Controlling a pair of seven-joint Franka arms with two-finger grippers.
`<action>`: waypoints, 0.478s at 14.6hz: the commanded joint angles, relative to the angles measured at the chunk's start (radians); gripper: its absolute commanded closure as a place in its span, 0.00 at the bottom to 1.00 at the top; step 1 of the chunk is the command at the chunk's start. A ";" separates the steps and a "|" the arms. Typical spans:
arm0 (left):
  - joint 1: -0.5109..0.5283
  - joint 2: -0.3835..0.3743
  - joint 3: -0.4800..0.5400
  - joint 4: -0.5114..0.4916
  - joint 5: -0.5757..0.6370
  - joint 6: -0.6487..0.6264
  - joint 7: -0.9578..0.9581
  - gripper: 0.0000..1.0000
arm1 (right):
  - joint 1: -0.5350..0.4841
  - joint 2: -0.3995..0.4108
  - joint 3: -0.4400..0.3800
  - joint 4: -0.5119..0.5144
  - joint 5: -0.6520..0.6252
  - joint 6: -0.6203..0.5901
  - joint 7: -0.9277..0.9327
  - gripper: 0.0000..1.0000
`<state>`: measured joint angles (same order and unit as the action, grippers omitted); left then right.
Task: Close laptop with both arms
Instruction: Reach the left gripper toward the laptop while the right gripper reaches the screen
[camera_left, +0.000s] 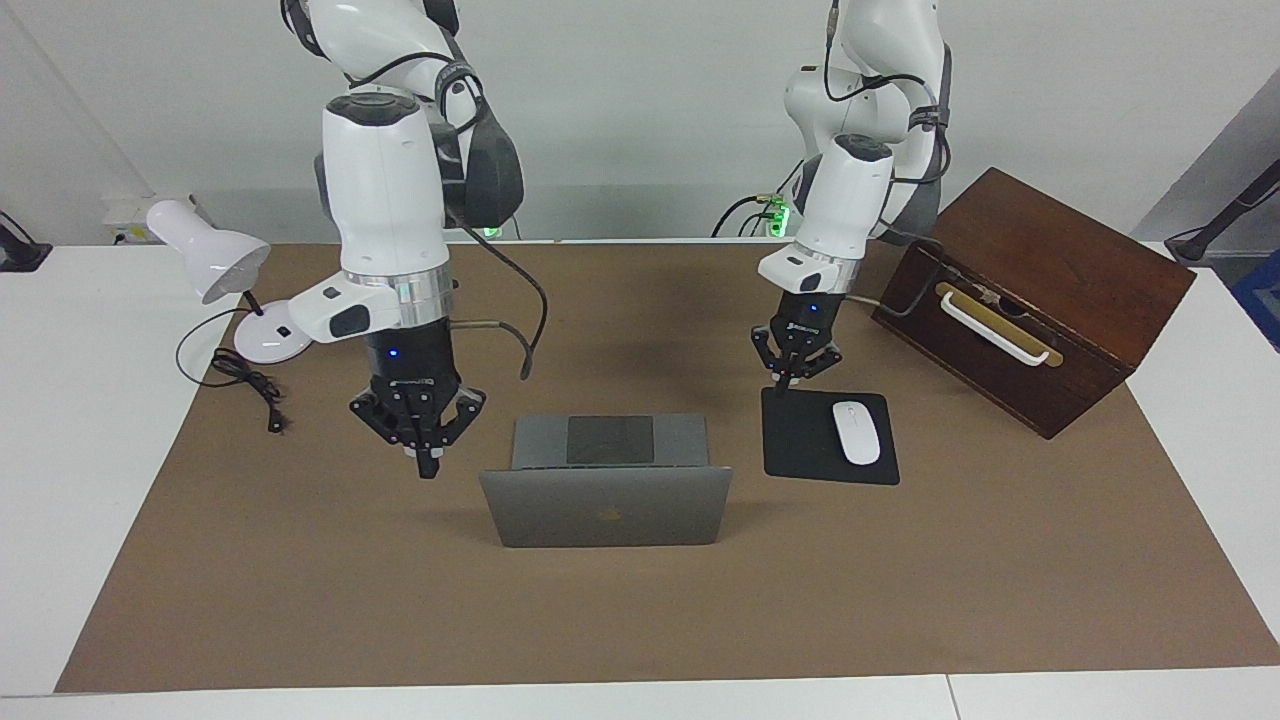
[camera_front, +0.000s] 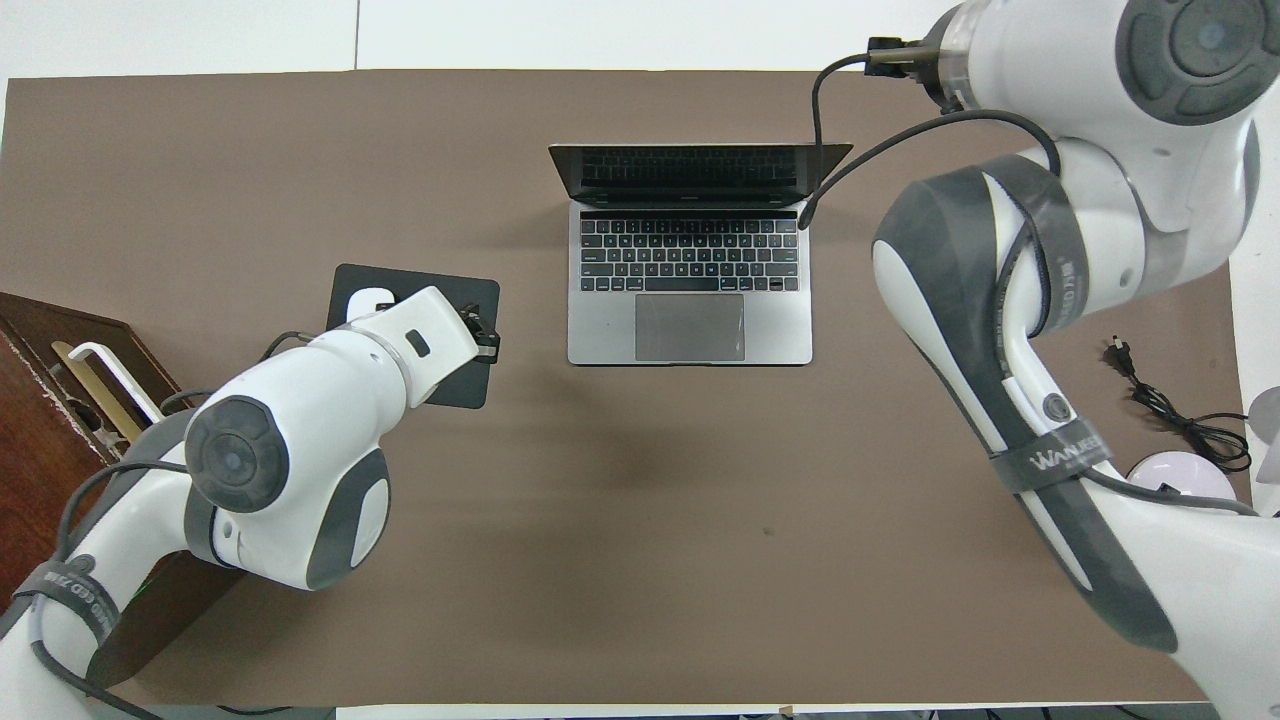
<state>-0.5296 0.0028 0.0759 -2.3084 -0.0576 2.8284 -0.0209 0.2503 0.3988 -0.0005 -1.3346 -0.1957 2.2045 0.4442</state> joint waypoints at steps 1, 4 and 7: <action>-0.039 0.029 0.016 -0.064 -0.008 0.181 0.072 1.00 | 0.029 0.049 -0.001 0.034 -0.073 0.049 0.132 1.00; -0.087 0.104 0.016 -0.078 -0.008 0.339 0.069 1.00 | 0.058 0.077 -0.004 0.041 -0.103 0.058 0.234 1.00; -0.141 0.190 0.016 -0.086 -0.010 0.498 0.041 1.00 | 0.101 0.104 -0.006 0.077 -0.175 0.047 0.325 1.00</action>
<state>-0.6216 0.1351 0.0763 -2.3843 -0.0576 3.2129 0.0243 0.3242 0.4703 -0.0010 -1.3070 -0.3120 2.2582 0.6930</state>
